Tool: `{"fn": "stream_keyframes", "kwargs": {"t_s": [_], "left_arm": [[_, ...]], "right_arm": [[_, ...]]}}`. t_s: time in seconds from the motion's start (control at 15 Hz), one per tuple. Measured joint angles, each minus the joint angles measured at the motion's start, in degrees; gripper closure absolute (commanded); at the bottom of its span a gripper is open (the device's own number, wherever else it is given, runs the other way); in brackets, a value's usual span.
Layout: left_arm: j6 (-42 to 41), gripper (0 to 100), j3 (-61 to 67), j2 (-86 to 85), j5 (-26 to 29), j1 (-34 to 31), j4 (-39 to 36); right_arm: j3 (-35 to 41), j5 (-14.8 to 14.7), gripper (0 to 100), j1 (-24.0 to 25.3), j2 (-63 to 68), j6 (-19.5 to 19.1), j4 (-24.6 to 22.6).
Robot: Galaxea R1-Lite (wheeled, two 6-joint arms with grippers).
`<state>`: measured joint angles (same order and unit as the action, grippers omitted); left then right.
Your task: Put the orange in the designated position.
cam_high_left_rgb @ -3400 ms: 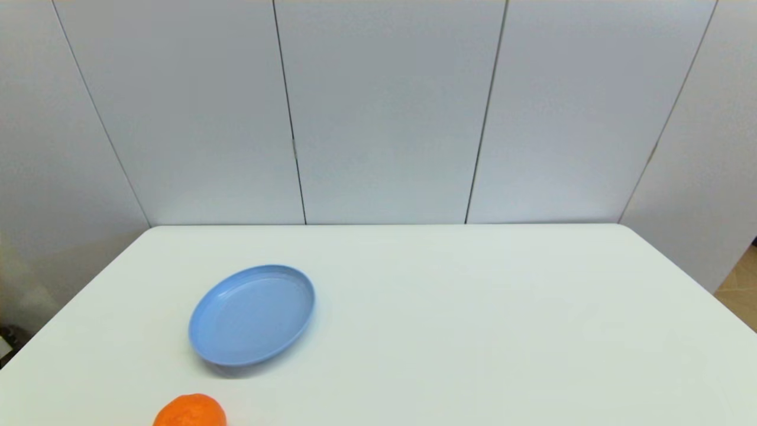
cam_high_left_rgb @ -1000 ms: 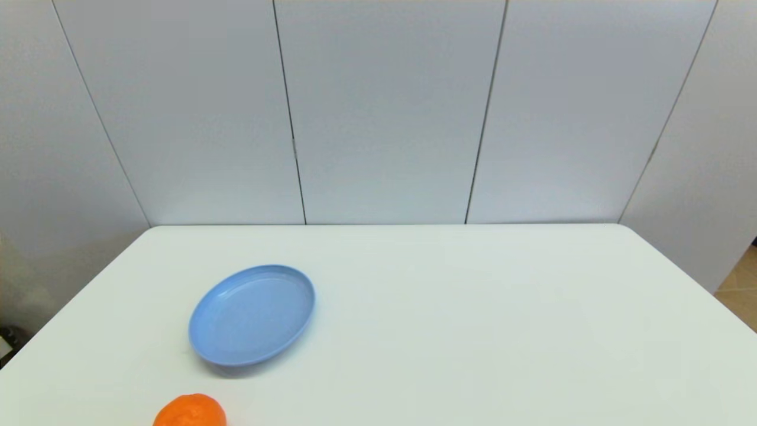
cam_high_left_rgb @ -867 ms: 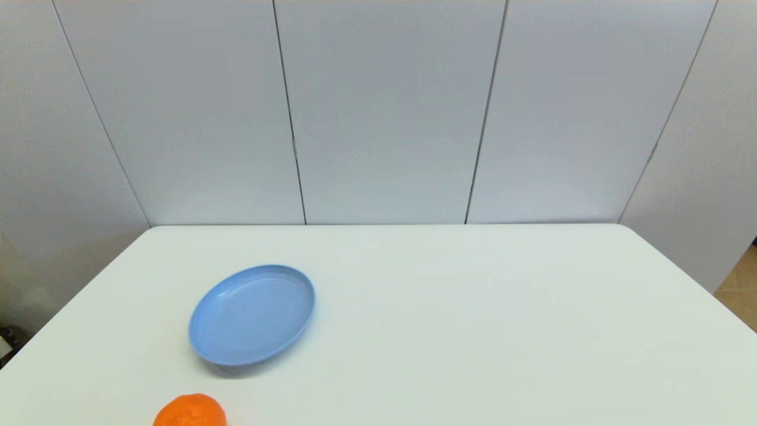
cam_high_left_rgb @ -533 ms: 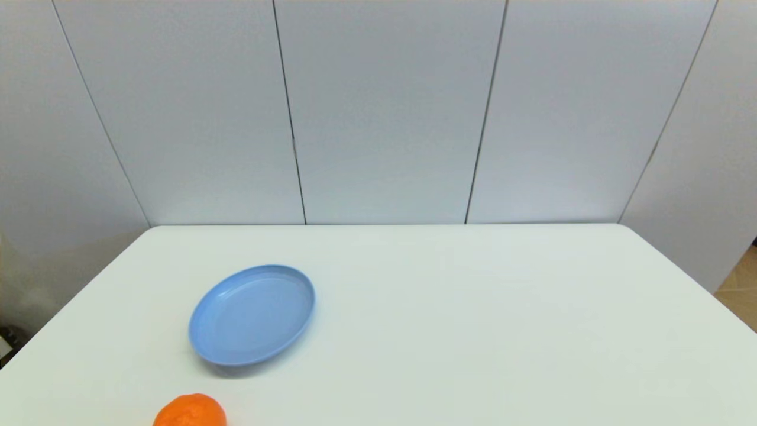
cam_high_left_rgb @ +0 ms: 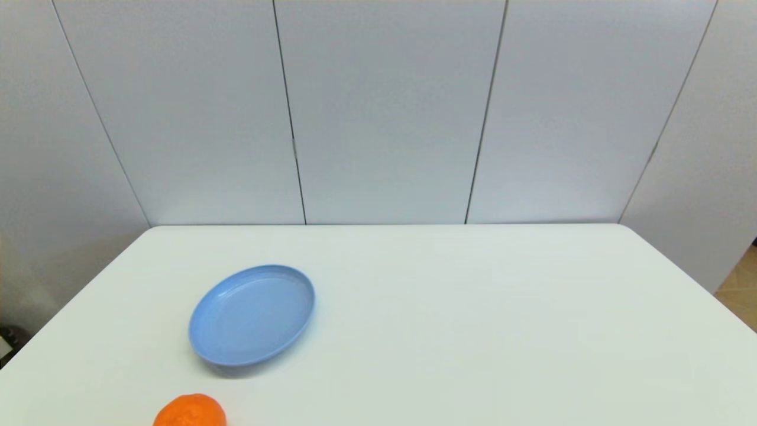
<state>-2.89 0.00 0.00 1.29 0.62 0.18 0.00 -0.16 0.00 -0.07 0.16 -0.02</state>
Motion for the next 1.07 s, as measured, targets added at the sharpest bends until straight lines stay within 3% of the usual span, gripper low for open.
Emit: {"fn": "stream_keyframes", "kwargs": {"t_s": [1.07], "left_arm": [[0.02, 0, 0.00, 0.00, 0.05, 0.00, 0.00]], "right_arm": [[0.00, -0.02, 0, 0.00, 0.00, 0.02, -0.02]]}}
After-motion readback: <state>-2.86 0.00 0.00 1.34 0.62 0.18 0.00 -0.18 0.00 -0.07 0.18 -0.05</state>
